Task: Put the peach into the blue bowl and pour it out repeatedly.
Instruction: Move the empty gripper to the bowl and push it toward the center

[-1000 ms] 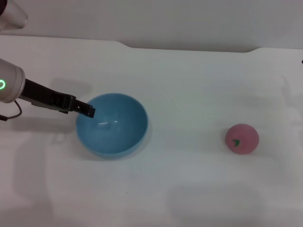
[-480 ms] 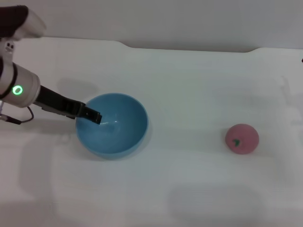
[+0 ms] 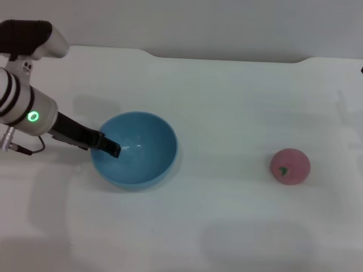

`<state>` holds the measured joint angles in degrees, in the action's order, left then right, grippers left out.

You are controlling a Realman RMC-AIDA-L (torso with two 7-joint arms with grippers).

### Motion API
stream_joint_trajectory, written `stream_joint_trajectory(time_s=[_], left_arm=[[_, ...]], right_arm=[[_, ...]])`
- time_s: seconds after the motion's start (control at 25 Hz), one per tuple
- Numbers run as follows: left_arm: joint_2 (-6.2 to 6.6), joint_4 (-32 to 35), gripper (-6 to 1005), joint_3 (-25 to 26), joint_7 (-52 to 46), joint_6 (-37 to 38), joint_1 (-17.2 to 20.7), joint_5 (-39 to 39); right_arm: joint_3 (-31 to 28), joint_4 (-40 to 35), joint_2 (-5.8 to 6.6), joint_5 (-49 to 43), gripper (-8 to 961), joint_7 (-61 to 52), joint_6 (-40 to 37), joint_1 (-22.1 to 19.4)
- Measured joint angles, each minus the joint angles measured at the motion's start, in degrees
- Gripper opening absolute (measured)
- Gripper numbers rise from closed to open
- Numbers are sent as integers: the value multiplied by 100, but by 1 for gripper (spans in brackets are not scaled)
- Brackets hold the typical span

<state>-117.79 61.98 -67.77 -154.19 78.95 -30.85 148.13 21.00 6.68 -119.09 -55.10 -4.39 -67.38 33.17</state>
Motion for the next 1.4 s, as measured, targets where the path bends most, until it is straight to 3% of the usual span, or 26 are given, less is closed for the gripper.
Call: stream_joint_trajectory(time_s=[0.52,0.72,1.16,1.4], left_arm=[[-27,-437,747,-944,-142,-598,-157,-66],[-22,-429,730,-1077,-138,-623,-169,-66],[-16,-441,263,-1106,-135,-586,-241,-41],[-15,-443,62,-1107,-132,-580,-240,-41]], right_arm=[[0,0,0,0,678,-30,-3,-9],[-11,0,0,0,678,-32,-4,-10],[-62,0,0,25,678,-10,-11,-15],[-62,80,-14,-5,678,-88,-22,72]])
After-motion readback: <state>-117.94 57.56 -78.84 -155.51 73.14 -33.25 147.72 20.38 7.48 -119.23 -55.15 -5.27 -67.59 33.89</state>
